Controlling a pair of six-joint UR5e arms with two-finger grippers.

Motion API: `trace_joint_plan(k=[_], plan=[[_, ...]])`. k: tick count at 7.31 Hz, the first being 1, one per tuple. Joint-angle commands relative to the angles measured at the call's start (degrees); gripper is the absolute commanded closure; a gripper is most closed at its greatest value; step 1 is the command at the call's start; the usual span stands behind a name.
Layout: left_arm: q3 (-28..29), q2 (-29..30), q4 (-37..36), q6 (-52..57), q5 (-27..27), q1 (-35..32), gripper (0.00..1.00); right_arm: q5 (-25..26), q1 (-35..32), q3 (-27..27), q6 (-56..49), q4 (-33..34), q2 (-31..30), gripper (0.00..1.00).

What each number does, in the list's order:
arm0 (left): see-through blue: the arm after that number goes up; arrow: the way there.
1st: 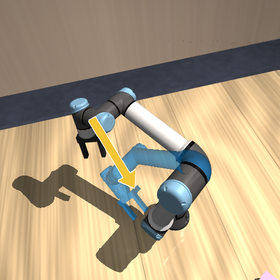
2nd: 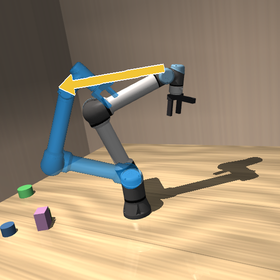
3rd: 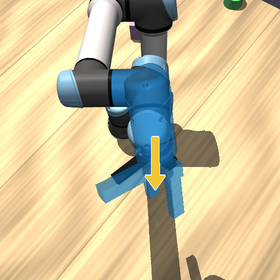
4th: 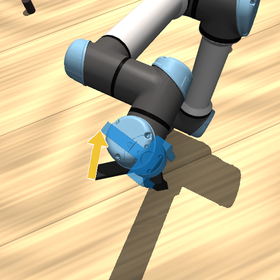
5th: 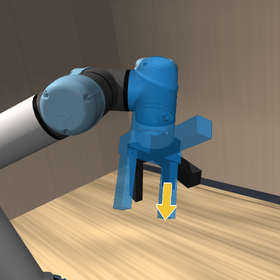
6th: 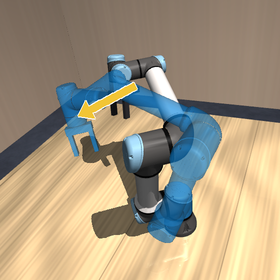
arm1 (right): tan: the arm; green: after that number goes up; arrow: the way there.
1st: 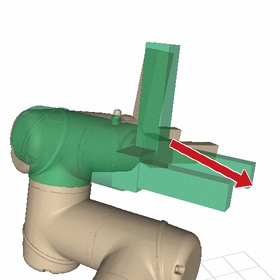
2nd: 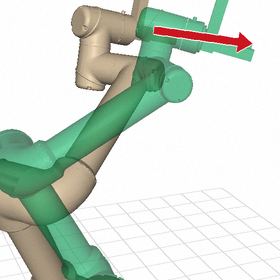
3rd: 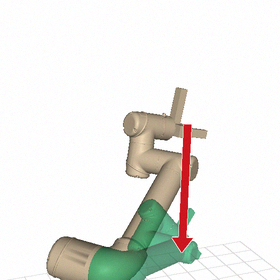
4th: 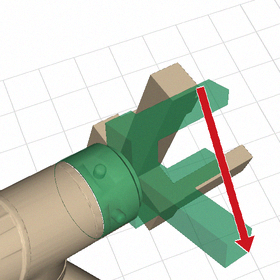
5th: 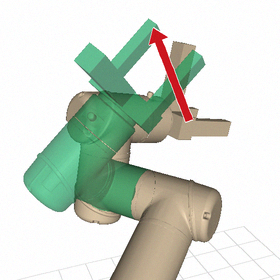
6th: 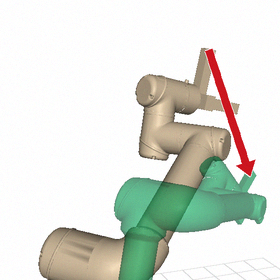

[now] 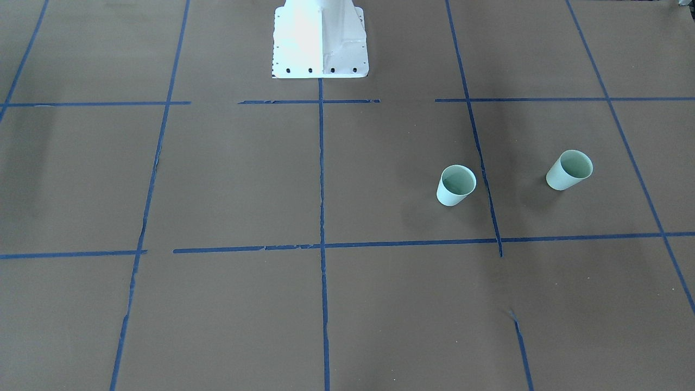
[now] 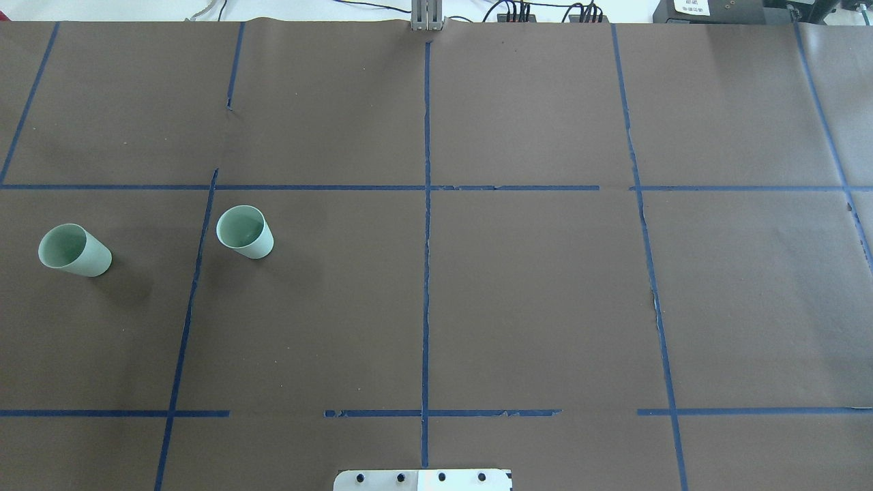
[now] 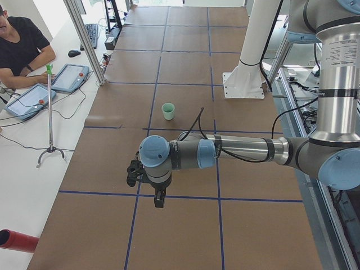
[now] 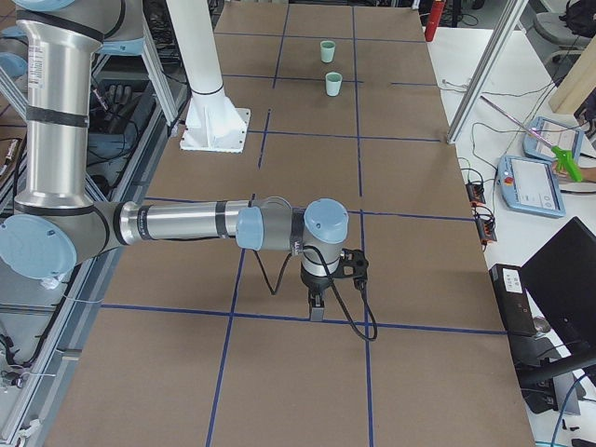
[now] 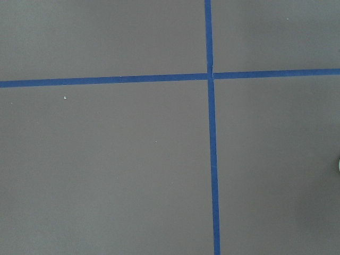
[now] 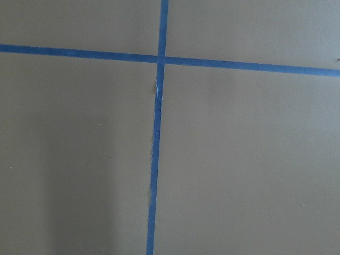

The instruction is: Stack cups

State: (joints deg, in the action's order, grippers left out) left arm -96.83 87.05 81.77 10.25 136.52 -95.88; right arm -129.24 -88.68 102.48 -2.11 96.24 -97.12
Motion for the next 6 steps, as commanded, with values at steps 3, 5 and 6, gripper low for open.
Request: trace_joint_plan(k=[3,5,6], plan=[[-2.0,-0.9,0.7,0.6,-1.6,-0.2,0.0,0.0,0.0,0.0,0.0,0.0,0.0,0.0],[-1.9,-0.9,1.1,0.8,-1.2,-0.2,0.0,0.0,0.0,0.0,0.0,0.0,0.0,0.0],[-2.1,-1.1,2.7,0.6,-1.4,-0.2,0.0,0.0,0.0,0.0,0.0,0.0,0.0,0.0]])
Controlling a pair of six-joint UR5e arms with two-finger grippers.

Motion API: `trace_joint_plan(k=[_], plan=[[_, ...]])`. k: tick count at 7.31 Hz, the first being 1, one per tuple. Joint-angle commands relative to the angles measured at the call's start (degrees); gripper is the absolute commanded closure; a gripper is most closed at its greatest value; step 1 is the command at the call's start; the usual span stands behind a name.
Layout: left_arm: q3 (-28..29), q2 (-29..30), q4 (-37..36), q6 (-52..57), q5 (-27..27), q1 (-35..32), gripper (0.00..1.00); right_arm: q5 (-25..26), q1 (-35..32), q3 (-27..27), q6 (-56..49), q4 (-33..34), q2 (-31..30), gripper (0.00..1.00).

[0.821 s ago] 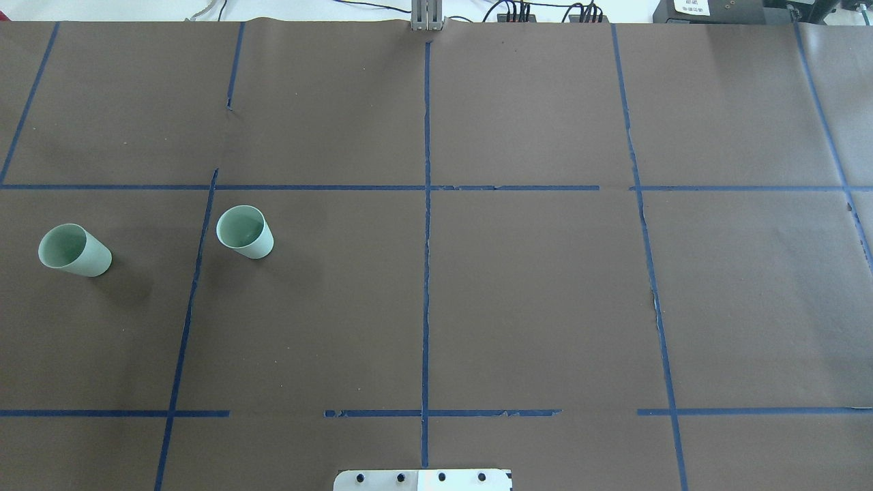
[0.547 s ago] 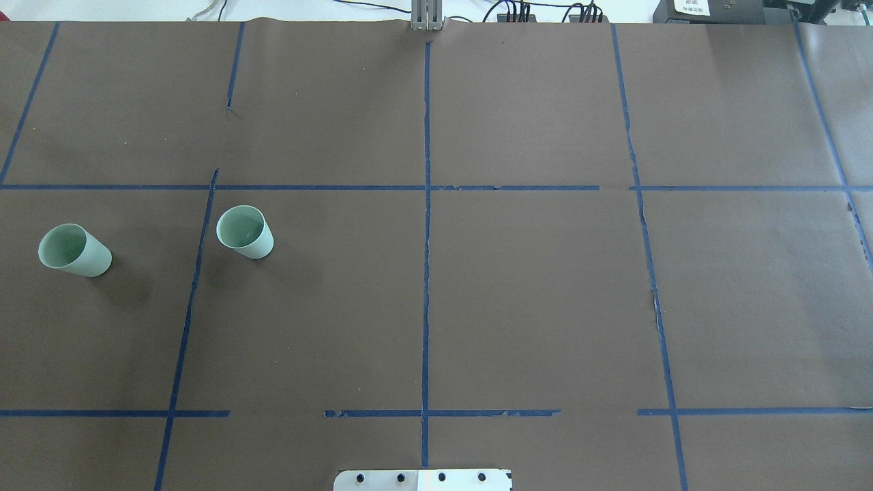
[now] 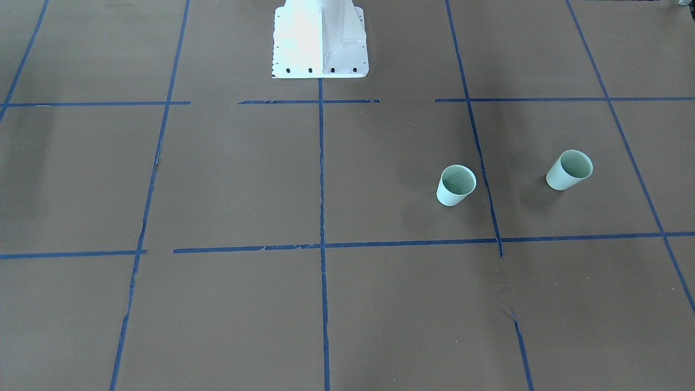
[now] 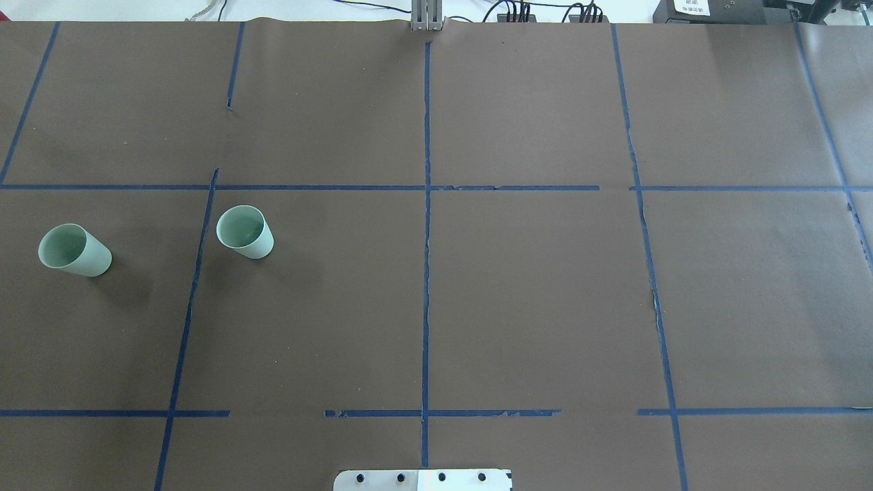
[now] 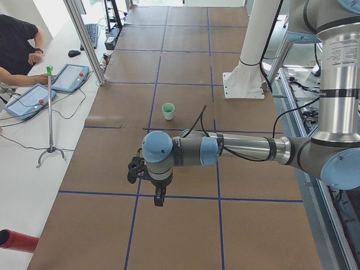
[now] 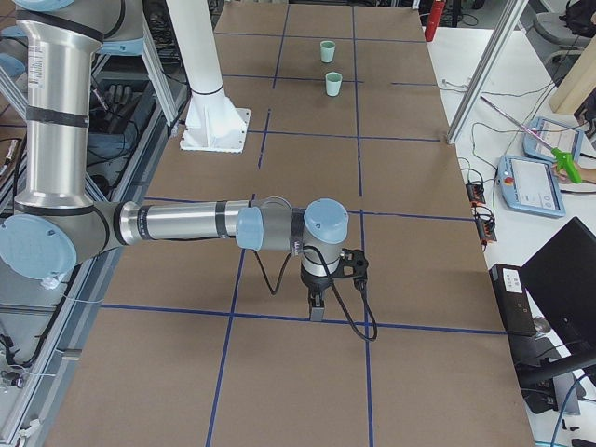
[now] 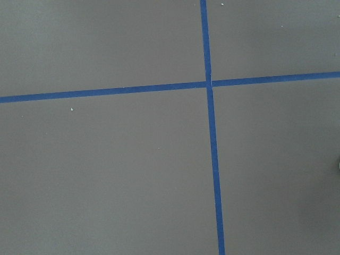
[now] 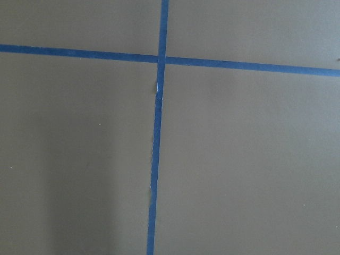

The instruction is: Stack cups

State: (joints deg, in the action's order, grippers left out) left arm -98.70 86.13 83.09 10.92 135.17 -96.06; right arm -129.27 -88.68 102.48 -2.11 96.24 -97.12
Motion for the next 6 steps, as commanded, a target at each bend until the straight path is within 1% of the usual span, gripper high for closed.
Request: trace_joint_plan(k=[1,3,5,6], plan=[[-0.3,-0.9,1.5,0.0,0.2,0.0,0.0,0.0,0.0,0.0,0.0,0.0,0.0,0.0],[-0.4,-0.8,2.1,-0.4,0.1,0.0,0.0,0.1,0.0,-0.1,0.0,0.0,0.0,0.0],[0.5,-0.8,6.8,-0.5,0.4,0.3,0.0,0.1,0.0,0.0,0.0,0.0,0.0,0.0],[0.6,-0.6,8.9,-2.2,0.6,0.9,0.0,0.1,0.0,0.0,0.0,0.0,0.0,0.0]])
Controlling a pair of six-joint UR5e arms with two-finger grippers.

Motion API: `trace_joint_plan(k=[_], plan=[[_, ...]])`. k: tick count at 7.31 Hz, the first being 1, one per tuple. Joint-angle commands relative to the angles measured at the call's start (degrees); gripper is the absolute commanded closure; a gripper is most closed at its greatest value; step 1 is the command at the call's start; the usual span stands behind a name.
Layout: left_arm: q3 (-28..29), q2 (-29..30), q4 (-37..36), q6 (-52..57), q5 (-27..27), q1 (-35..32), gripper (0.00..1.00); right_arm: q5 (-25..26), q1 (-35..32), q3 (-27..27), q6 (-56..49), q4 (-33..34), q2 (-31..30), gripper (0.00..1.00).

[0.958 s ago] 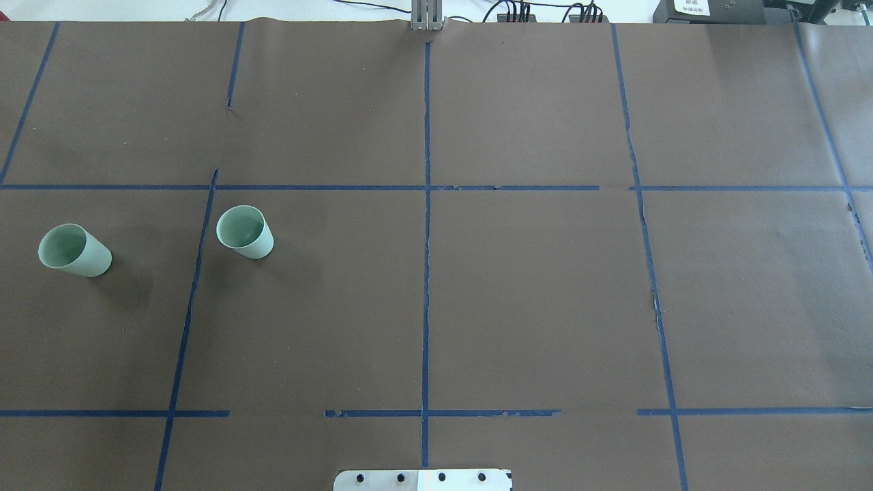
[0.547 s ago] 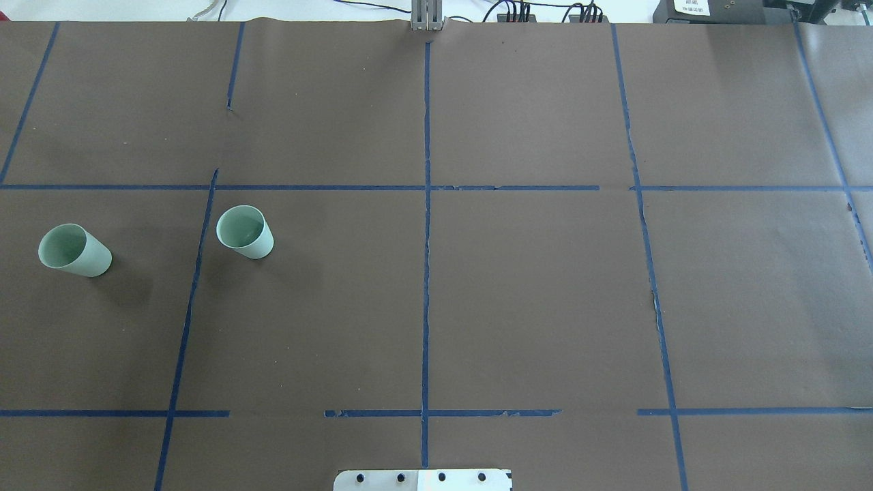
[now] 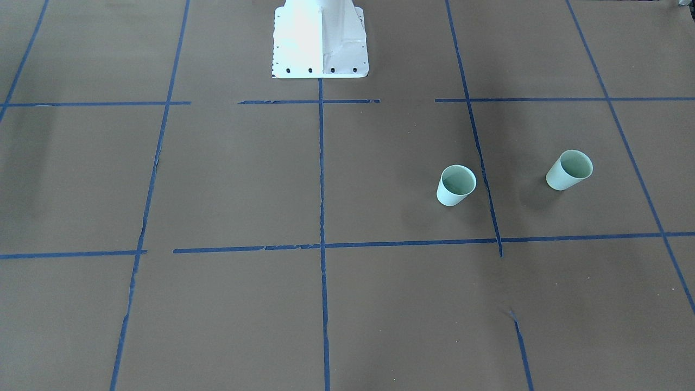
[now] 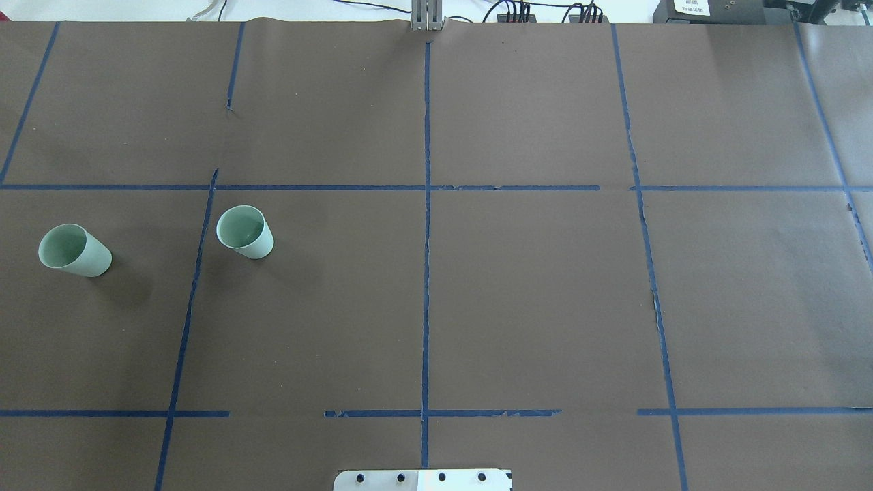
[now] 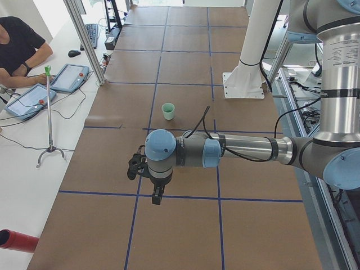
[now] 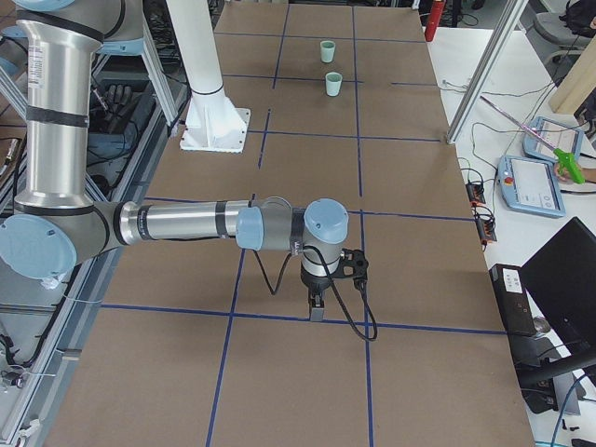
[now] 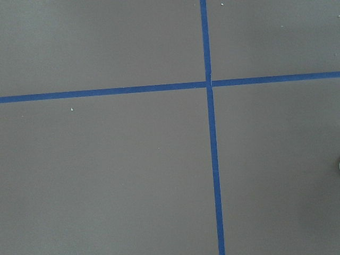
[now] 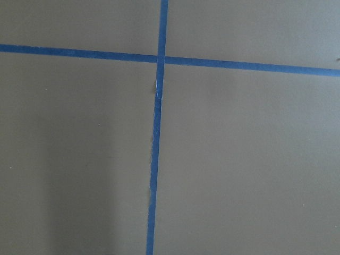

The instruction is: Stack cups

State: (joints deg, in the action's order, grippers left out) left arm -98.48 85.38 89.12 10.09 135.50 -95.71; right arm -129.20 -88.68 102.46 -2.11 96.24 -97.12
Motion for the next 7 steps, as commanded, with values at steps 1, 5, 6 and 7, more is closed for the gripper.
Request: trace_joint_plan(k=[1,5,6,7], plan=[[0.4,0.1,6.5,-8.5,0.2,4.1,0.0,-0.1,0.0,-0.1,0.0,0.0,0.0,0.0],[-3.8,0.6,18.5,-45.4,-0.8,22.0,0.0,0.0,0.0,0.0,0.0,0.0,0.0,0.0],[-4.5,0.6,18.5,-49.1,-3.6,25.9,0.0,-0.1,0.0,-0.1,0.0,0.0,0.0,0.0],[-4.3,0.6,18.5,-50.5,-4.2,27.5,0.0,-0.1,0.0,0.0,0.0,0.0,0.0,0.0]])
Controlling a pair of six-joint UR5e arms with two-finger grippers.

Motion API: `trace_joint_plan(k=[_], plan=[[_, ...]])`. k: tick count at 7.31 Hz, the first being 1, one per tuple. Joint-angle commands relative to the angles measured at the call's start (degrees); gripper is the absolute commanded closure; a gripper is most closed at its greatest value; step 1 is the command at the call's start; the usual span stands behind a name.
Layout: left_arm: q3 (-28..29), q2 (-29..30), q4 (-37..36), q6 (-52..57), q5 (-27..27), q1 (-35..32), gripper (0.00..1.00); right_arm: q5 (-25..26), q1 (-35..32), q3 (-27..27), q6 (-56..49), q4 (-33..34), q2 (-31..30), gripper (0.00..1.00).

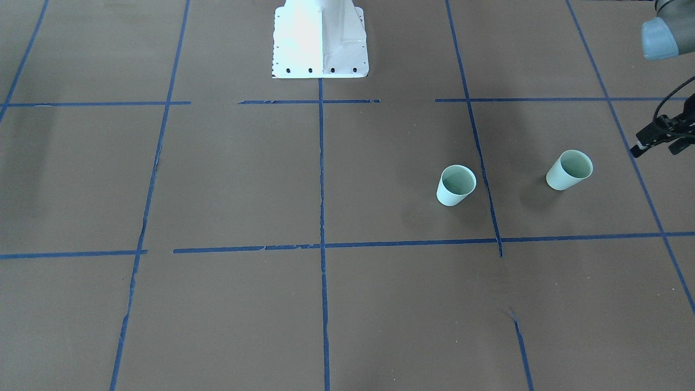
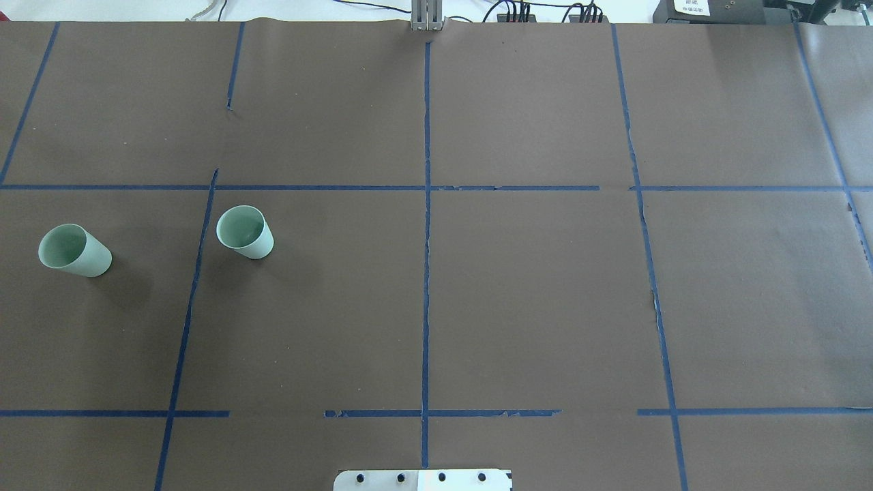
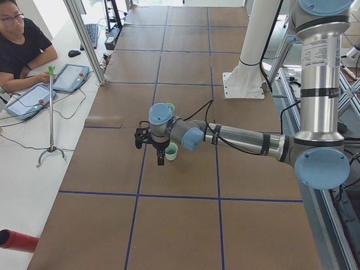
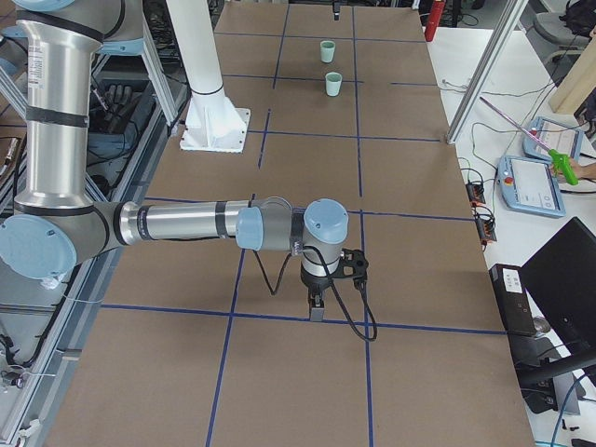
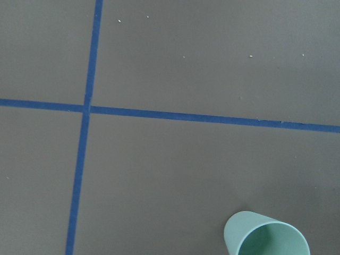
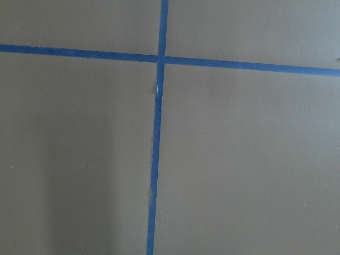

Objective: Stack cups
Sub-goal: 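Reach the left gripper down to the outer pale green cup and grasp it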

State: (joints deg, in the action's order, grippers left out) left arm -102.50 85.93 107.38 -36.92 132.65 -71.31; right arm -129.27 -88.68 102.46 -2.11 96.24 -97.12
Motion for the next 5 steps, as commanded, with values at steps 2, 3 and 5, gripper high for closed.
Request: trace_joint_plan(k=[2,3,5], plan=[[1.2,0.7,0.3,-6.7,-1.4,6.5,0.0,0.1,0.0,0.0,0.0,0.0,0.0,0.0],[2.2,1.5,0.3,-7.5,-1.4,7.4,0.0,0.0,0.0,0.0,0.0,0.0,0.0,0.0],[3.2,1.9,0.4,-8.0,-1.4,8.8,0.02,0.0,0.0,0.0,0.0,0.0,0.0,0.0]])
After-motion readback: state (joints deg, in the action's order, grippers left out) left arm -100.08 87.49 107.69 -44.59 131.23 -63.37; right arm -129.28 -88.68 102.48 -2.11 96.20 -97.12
